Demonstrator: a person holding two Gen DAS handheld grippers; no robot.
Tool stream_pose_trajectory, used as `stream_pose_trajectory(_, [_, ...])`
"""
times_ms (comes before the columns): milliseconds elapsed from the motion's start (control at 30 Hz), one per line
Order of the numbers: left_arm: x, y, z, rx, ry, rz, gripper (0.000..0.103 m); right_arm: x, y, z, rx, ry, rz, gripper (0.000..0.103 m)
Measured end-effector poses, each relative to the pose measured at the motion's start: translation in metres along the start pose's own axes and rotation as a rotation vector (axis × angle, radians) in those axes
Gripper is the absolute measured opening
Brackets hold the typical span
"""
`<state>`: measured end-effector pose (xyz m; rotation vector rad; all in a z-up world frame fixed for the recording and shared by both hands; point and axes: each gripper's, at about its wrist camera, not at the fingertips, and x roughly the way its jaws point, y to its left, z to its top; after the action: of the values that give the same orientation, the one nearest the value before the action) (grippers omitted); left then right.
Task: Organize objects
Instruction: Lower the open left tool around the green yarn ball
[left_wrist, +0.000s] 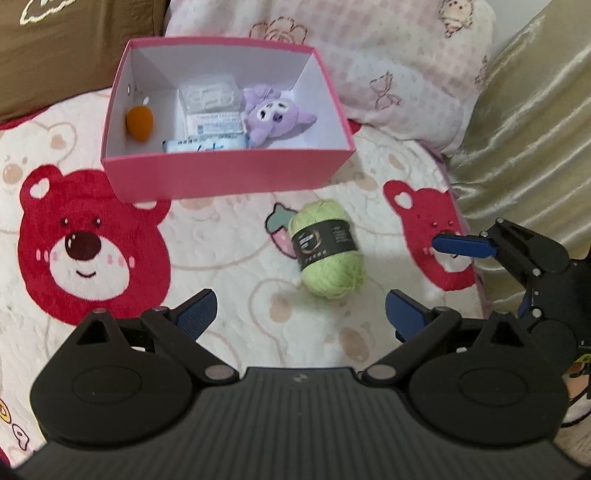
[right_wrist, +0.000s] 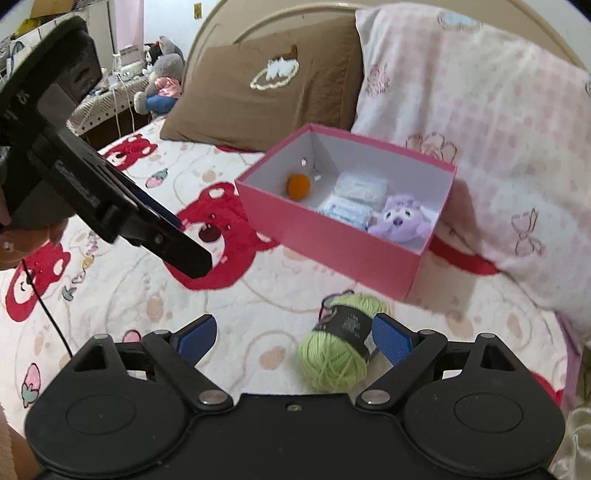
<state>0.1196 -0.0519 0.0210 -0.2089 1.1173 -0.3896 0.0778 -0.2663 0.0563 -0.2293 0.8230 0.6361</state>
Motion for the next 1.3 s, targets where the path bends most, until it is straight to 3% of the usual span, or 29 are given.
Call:
stream_pose_trajectory(133, [0.01,0.003,-0.004,0.003,0.01,0.046,0.097,0.012,0.0,-0.01,-0.001,0.023,0.002,0.093])
stream_pose_trajectory(333, [0.028,0.01,-0.012,-0.075,0.004,-0.022,0.098,0.027,-0.005,-0.02,0.021,0.044,0.0,0.093])
stream_pose_trajectory(433, [0.043,0.012,-0.015,-0.115,0.008,-0.025,0.097,0.039,-0.003,-0.024,0.008,0.052,-0.071,0.093])
stream_pose_trajectory(700, [0.075,0.009,-0.023,-0.149,-0.031,-0.027,0.097,0.066,-0.008,-0.043,0.059,0.023,-0.054,0.093])
stream_pose_trajectory(833, [0.089,0.008,-0.027,-0.166,-0.059,-0.05,0.097,0.072,-0.023,-0.056,0.117,-0.055,0.035,0.089])
stream_pose_trajectory(900, [0.093,0.01,-0.031,-0.175,-0.108,-0.119,0.097,0.075,-0.023,-0.054,0.106,-0.073,0.019,0.089])
stream_pose_trajectory(1000, [0.104,0.008,-0.033,-0.201,-0.108,-0.156,0.097,0.079,-0.025,-0.053,0.105,-0.096,0.009,0.089])
stream_pose_trajectory(1300, [0.122,-0.001,-0.034,-0.177,-0.139,-0.147,0.096,0.093,-0.032,-0.064,0.148,-0.086,-0.033,0.089])
